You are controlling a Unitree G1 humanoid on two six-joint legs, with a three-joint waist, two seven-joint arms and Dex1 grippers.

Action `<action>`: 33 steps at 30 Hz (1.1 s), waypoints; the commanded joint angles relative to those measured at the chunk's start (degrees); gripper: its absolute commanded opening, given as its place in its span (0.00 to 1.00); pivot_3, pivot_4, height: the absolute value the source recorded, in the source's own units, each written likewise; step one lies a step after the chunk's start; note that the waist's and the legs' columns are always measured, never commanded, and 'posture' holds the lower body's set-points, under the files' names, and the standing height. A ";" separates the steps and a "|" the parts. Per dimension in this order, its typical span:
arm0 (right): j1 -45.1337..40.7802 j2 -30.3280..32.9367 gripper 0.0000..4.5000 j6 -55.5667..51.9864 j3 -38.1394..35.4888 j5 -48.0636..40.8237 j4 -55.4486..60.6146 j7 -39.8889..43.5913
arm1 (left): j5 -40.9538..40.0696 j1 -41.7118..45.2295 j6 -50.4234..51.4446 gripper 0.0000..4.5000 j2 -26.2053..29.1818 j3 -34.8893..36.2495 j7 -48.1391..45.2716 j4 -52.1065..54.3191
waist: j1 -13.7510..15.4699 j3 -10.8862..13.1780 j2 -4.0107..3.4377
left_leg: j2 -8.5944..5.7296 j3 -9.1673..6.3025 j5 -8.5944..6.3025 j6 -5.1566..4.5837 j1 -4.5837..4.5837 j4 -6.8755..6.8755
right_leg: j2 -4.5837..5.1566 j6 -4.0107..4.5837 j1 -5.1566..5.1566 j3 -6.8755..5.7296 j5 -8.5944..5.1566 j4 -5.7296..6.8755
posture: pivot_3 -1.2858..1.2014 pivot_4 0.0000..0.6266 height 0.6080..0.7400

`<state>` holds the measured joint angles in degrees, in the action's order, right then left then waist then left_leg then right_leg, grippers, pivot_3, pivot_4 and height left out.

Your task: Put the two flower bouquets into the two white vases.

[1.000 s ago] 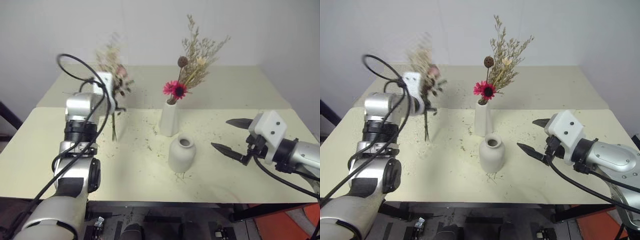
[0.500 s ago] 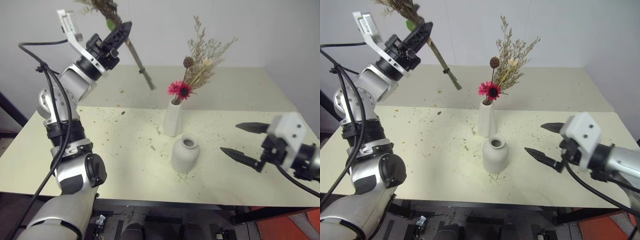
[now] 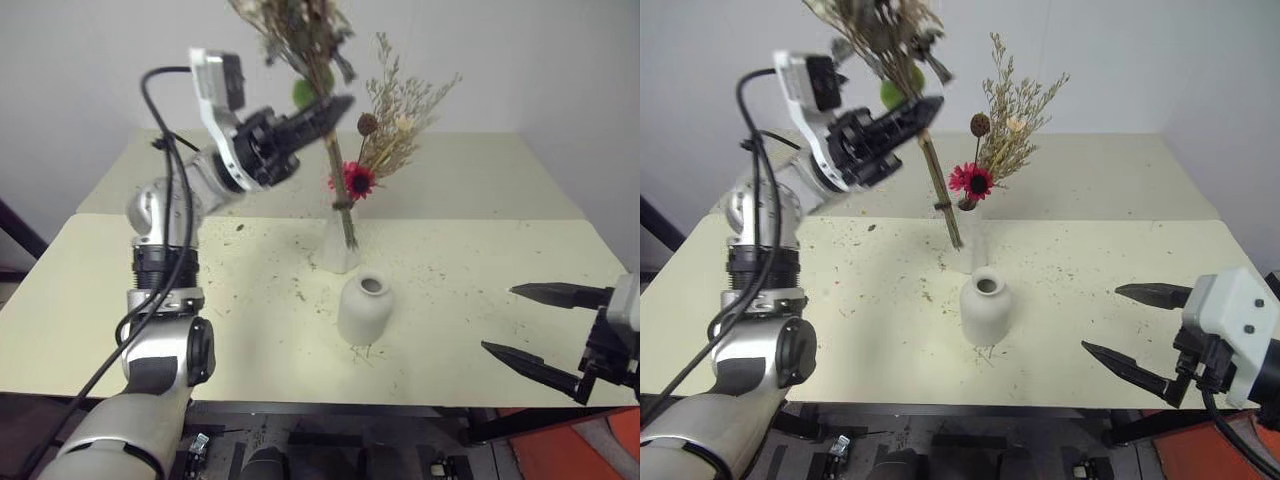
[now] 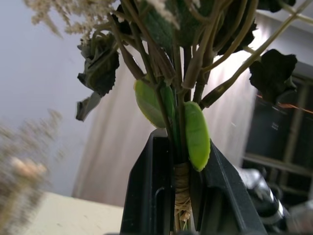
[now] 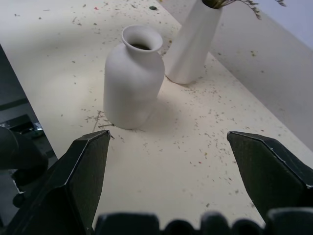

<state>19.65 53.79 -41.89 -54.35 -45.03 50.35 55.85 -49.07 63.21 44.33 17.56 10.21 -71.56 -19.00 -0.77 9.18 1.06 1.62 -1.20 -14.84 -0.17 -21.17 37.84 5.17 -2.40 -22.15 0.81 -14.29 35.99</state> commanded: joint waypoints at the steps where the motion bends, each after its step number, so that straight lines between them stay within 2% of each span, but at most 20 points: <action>1: 0.82 -0.23 1.00 -0.67 -3.50 -2.17 1.87 -1.46 | 3.18 0.79 -6.23 0.03 -0.43 -2.59 -4.18 0.59 | 0.03 0.00 0.00 | 0.00 0.00 0.00 0.00 0.00 0.00 | -0.01 0.00 0.00 0.00 0.00 0.00 | 0.52 0.24 1.00; 9: 3.78 -0.53 1.00 -0.59 -5.53 -3.53 3.16 -2.76 | 6.63 0.65 -10.45 0.03 -3.05 -5.05 -5.78 -2.77 | 0.16 0.01 0.02 | -0.01 -0.02 -0.02 -0.03 -0.06 0.00 | 0.00 0.00 0.01 -0.01 0.00 -0.08 | 0.52 0.24 1.00; 20: 3.42 -0.27 1.00 0.05 -3.70 -3.52 3.02 -5.99 | 11.13 -0.66 -14.91 0.03 -6.44 -8.57 -6.18 -3.96 | 0.17 0.02 0.03 | -0.01 -0.02 -0.03 -0.05 -0.06 0.00 | 0.00 0.00 0.01 -0.01 0.00 -0.09 | 0.52 0.24 1.00; 33: 4.15 -1.26 1.00 1.09 -1.83 -1.82 3.87 -7.56 | 14.74 -2.96 -15.84 0.03 -6.16 -11.99 -8.26 -2.99 | 0.17 0.02 0.03 | -0.01 -0.03 -0.03 -0.06 -0.06 0.00 | -0.01 -0.01 0.01 -0.01 -0.01 -0.09 | 0.52 0.24 1.00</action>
<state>23.93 52.84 -42.26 -56.21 -47.29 53.38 49.16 -34.06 59.99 29.87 11.21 -1.67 -79.41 -23.45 -0.60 9.19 1.08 1.62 -1.22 -14.87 -0.24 -21.23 37.84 5.16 -2.40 -22.14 0.80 -14.30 35.90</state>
